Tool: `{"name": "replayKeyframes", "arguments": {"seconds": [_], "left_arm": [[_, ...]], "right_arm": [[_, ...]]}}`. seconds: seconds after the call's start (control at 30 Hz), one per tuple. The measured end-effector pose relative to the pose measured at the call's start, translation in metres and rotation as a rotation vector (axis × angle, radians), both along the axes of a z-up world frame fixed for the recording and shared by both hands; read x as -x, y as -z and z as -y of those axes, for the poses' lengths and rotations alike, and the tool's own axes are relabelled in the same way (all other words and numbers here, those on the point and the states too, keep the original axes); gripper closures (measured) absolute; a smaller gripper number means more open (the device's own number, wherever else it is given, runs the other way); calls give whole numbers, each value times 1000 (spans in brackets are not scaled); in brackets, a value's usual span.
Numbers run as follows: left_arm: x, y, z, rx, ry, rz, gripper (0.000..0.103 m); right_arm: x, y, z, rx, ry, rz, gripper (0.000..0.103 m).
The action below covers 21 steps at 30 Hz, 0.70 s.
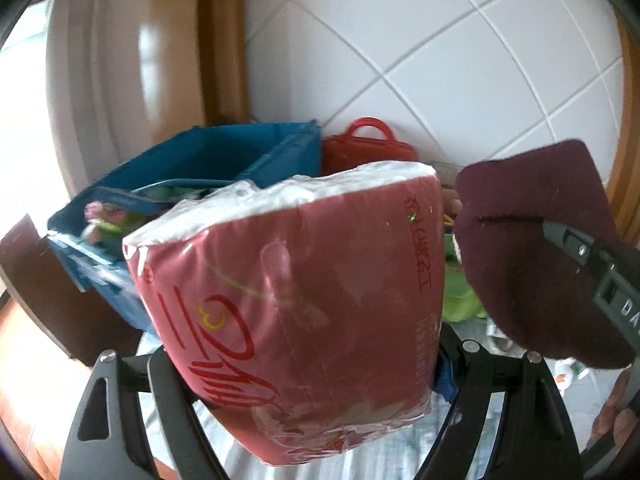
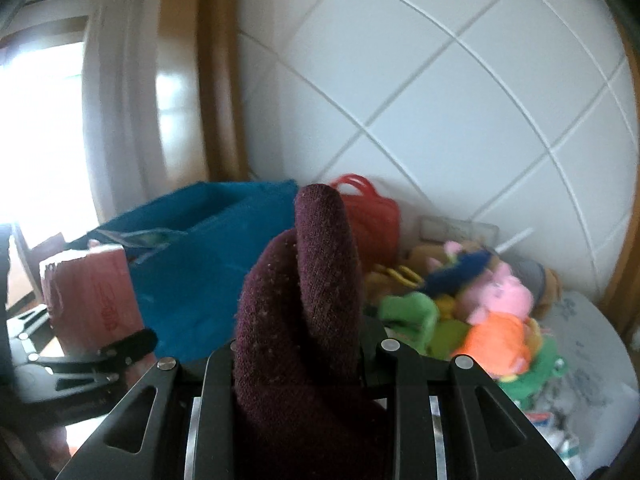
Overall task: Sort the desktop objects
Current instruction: 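Carry the tissue pack and maroon sock over to the blue crate with both tools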
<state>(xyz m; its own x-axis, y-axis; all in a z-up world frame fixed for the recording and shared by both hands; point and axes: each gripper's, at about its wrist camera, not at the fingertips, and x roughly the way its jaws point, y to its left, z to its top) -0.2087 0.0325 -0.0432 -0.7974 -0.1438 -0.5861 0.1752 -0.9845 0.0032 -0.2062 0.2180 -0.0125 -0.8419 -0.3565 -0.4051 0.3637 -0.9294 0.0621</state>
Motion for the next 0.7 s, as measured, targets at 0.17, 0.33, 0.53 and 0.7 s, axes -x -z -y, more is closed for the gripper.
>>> {"name": "replayKeyframes", "arguments": {"seconds": [0.17, 0.33, 0.53, 0.7], "left_arm": [[-12, -7, 40, 3, -87, -12, 21], [-17, -15, 65, 2, -182, -38, 21], [-13, -22, 92, 11, -259, -60, 21], [-7, -34, 129, 19, -294, -94, 21]], "right_arm": [[6, -10, 39, -10, -84, -20, 76], [14, -20, 78, -5, -194, -42, 76], [23, -27, 117, 5, -289, -70, 76], [35, -37, 155, 9, -329, -91, 76]]}}
